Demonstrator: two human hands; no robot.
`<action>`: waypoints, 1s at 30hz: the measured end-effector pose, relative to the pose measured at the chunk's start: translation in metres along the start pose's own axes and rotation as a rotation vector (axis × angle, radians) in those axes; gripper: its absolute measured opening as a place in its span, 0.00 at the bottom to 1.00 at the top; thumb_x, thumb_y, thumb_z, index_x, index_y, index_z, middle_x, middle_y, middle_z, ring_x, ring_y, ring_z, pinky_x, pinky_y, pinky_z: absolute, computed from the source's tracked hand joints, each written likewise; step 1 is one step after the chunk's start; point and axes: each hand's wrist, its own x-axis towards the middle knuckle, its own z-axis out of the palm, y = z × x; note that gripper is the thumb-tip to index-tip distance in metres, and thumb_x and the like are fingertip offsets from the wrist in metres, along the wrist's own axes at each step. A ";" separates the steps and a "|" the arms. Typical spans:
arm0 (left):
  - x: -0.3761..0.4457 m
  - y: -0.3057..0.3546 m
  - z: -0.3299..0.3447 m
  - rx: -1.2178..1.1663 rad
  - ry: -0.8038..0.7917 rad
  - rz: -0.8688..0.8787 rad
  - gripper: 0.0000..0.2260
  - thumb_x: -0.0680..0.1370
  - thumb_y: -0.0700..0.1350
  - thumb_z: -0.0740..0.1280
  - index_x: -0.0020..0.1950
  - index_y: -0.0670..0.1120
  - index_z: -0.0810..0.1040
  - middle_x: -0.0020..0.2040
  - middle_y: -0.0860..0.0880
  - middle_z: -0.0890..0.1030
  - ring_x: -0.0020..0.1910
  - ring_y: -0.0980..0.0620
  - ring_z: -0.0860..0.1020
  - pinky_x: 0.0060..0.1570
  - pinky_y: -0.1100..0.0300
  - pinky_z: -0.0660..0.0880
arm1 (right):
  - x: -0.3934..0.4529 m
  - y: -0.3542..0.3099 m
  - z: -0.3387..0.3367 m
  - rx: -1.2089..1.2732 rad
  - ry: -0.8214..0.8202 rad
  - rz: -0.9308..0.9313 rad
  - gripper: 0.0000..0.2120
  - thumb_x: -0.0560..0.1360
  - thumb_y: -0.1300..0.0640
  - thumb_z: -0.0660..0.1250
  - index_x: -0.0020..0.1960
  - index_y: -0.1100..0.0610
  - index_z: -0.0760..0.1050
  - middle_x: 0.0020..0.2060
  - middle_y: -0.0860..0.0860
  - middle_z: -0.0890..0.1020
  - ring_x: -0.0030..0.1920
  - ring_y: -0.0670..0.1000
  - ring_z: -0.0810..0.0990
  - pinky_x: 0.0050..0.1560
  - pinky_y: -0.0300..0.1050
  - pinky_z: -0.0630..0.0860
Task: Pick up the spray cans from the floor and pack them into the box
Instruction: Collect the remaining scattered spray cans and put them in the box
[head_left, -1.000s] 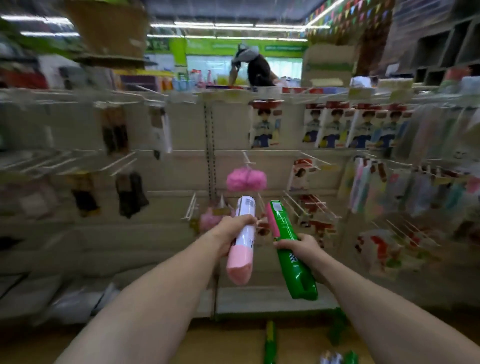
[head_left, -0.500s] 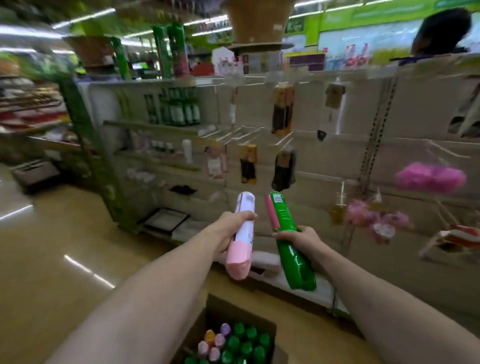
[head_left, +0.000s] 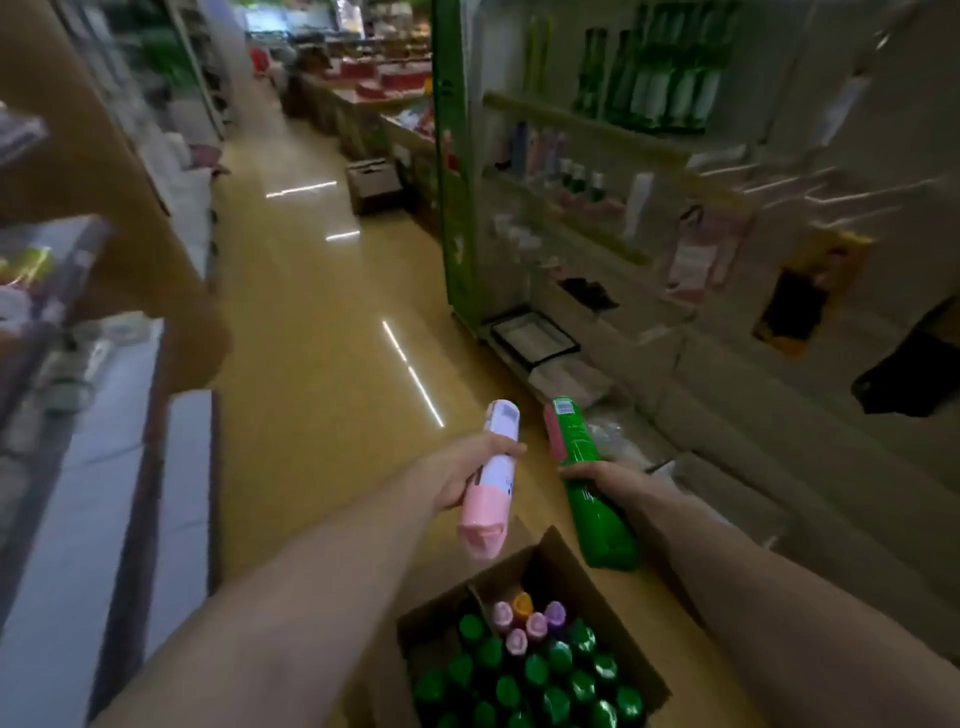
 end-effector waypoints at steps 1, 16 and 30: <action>0.008 -0.006 -0.003 -0.024 0.011 -0.030 0.15 0.71 0.43 0.74 0.52 0.41 0.73 0.36 0.42 0.78 0.33 0.46 0.78 0.35 0.55 0.77 | 0.012 -0.002 0.001 -0.044 -0.028 0.021 0.41 0.63 0.51 0.82 0.68 0.61 0.67 0.51 0.61 0.81 0.46 0.59 0.84 0.40 0.50 0.81; 0.129 -0.097 -0.113 -0.121 0.128 -0.454 0.10 0.75 0.41 0.69 0.51 0.38 0.73 0.34 0.41 0.76 0.30 0.46 0.76 0.30 0.58 0.74 | 0.137 0.042 0.095 -0.532 -0.414 0.287 0.41 0.66 0.58 0.78 0.74 0.57 0.63 0.50 0.52 0.76 0.46 0.52 0.80 0.37 0.45 0.79; 0.236 -0.237 -0.230 -0.170 0.074 -0.736 0.11 0.76 0.42 0.70 0.51 0.34 0.74 0.34 0.40 0.77 0.27 0.46 0.77 0.26 0.58 0.74 | 0.246 0.195 0.303 -1.088 -0.516 0.245 0.23 0.72 0.51 0.71 0.65 0.56 0.72 0.61 0.60 0.77 0.65 0.61 0.73 0.57 0.48 0.74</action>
